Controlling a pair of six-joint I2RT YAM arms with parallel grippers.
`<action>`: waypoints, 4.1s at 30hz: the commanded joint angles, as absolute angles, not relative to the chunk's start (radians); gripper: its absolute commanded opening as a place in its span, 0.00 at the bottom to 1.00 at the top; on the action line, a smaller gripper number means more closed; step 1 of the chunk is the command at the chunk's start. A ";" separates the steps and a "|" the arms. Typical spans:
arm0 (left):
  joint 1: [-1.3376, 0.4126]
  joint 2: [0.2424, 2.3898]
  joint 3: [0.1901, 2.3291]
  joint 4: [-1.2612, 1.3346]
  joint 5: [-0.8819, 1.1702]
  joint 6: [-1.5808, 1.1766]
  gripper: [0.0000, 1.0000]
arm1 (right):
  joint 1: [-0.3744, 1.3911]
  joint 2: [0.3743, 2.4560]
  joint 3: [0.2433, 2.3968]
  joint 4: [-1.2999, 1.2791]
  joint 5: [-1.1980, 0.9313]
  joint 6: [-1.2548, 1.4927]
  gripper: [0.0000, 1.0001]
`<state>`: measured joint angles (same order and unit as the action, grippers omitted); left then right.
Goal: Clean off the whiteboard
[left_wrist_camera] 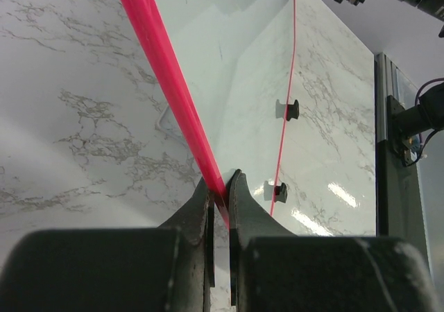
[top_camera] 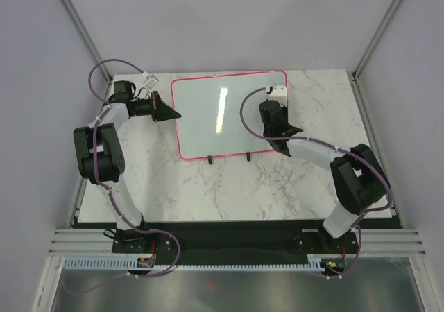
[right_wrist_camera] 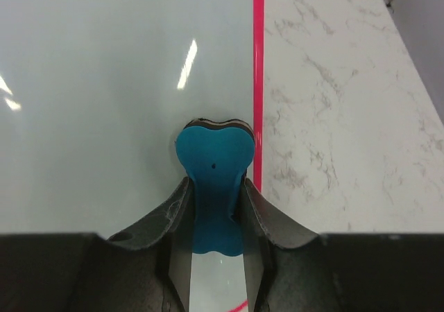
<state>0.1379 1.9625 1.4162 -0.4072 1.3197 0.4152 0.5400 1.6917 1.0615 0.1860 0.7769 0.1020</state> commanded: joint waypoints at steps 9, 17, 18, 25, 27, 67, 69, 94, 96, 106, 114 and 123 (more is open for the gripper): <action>0.130 1.928 1.431 -0.313 1.155 0.719 0.02 | 0.532 1.576 0.815 0.129 0.611 0.367 0.00; 0.130 1.933 1.434 -0.336 1.138 0.733 0.02 | 0.309 1.448 0.824 0.003 0.609 0.492 0.00; 0.130 1.933 1.434 -0.339 1.140 0.738 0.02 | 0.290 1.454 0.828 -0.039 0.620 0.503 0.00; 0.133 1.924 1.445 -0.376 1.131 0.772 0.02 | 0.175 1.578 0.854 -0.140 0.600 0.560 0.00; 0.141 1.922 1.451 -0.387 1.132 0.782 0.02 | 0.157 1.610 0.865 -0.143 0.563 0.564 0.00; 0.163 1.939 1.480 -0.466 1.135 0.824 0.27 | 0.117 1.667 0.956 -0.180 0.385 0.460 0.59; 0.163 1.939 1.479 -0.466 1.134 0.824 0.27 | 0.115 1.651 0.948 -0.173 0.382 0.459 0.59; 0.161 1.772 1.421 -0.497 1.103 0.766 0.99 | 0.115 1.461 0.891 -0.080 0.393 0.391 0.61; 0.161 1.735 1.408 -0.523 1.071 0.753 0.99 | 0.117 1.410 0.874 -0.061 0.385 0.379 0.61; 0.172 1.402 1.175 -0.549 0.559 0.432 0.99 | 0.115 1.256 0.853 -0.077 0.374 0.327 0.61; 0.270 1.272 0.956 -0.523 0.278 0.288 0.99 | 0.115 1.178 0.764 -0.032 0.299 0.367 0.60; 0.316 1.138 0.833 -0.534 0.212 0.278 0.99 | 0.117 1.114 0.712 -0.014 0.278 0.382 0.56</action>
